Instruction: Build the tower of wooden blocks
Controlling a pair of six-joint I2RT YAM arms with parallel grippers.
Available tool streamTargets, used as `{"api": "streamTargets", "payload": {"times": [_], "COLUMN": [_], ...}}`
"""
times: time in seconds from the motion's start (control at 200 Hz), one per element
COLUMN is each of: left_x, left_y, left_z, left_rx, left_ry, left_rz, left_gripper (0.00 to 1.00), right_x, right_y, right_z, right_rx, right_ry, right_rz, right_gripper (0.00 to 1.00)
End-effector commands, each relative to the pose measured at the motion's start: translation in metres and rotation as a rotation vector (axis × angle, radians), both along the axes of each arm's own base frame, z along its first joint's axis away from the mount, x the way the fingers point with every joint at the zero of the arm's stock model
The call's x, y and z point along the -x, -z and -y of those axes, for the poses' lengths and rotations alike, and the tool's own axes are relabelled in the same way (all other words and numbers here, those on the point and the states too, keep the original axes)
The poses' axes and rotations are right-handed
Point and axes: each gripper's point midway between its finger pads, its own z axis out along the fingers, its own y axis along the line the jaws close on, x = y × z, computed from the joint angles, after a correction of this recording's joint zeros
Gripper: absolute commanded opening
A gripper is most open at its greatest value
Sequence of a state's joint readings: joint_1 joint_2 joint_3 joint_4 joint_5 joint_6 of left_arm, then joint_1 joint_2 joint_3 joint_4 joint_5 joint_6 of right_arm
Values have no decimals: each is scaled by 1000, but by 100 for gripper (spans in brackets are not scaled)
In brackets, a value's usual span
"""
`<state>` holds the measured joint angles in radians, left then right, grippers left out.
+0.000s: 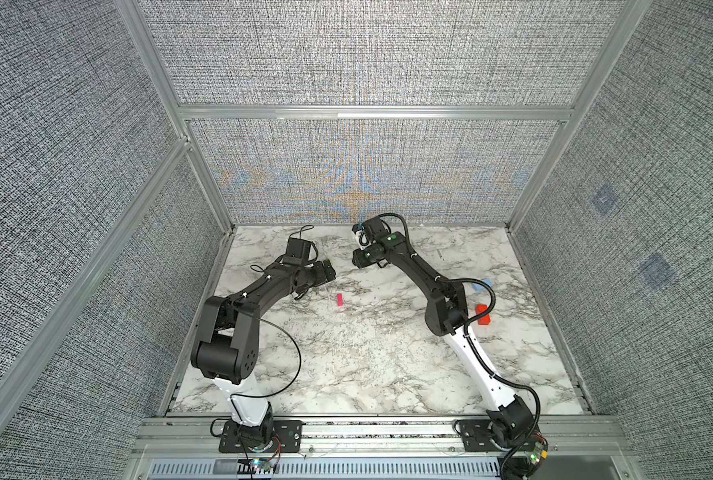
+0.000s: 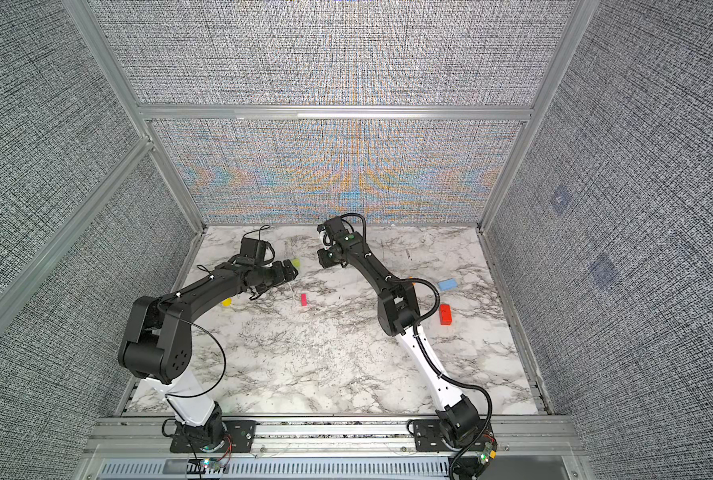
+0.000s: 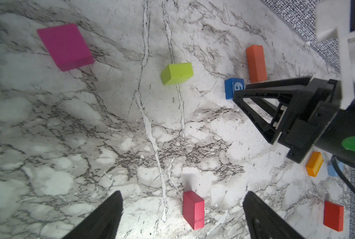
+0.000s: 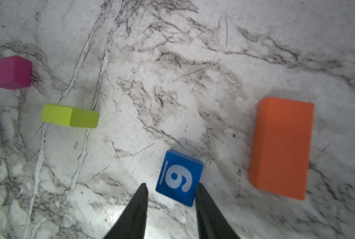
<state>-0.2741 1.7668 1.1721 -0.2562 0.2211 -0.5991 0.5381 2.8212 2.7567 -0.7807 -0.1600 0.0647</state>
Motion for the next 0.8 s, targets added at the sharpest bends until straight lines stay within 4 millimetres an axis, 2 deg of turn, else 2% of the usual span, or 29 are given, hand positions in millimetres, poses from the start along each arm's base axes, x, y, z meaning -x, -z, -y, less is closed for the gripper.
{"api": "streamTargets", "payload": {"times": [0.0, 0.08, 0.18, 0.22, 0.335, 0.415, 0.585, 0.795], "left_x": [-2, -1, 2, 3, 5, 5, 5, 5], "left_y": [-1, 2, 4, 4, 5, 6, 7, 9], "left_z": [5, 5, 3, 2, 0, 0, 1, 1], "left_rx": [23, 21, 10, 6, 0, 2, 6, 6], "left_ry": [14, 13, 11, 11, 8, 9, 11, 8], "left_rz": [5, -3, -8, -7, -7, -10, -13, -18], "left_gripper": [92, 92, 92, 92, 92, 92, 92, 92], "right_x": [3, 4, 8, 8, 9, 9, 6, 4], "right_y": [1, 3, 9, 8, 7, 6, 8, 8], "right_z": [-2, -1, 0, 0, -2, -4, 0, 4], "right_rx": [0, 13, 18, 25, 49, 60, 62, 72], "right_ry": [-8, 3, 11, 13, 14, 16, 43, 62], "right_rz": [-11, -15, -35, -32, -12, 1, -3, -2], "right_gripper": [40, 43, 60, 64, 66, 63, 45, 34]}}
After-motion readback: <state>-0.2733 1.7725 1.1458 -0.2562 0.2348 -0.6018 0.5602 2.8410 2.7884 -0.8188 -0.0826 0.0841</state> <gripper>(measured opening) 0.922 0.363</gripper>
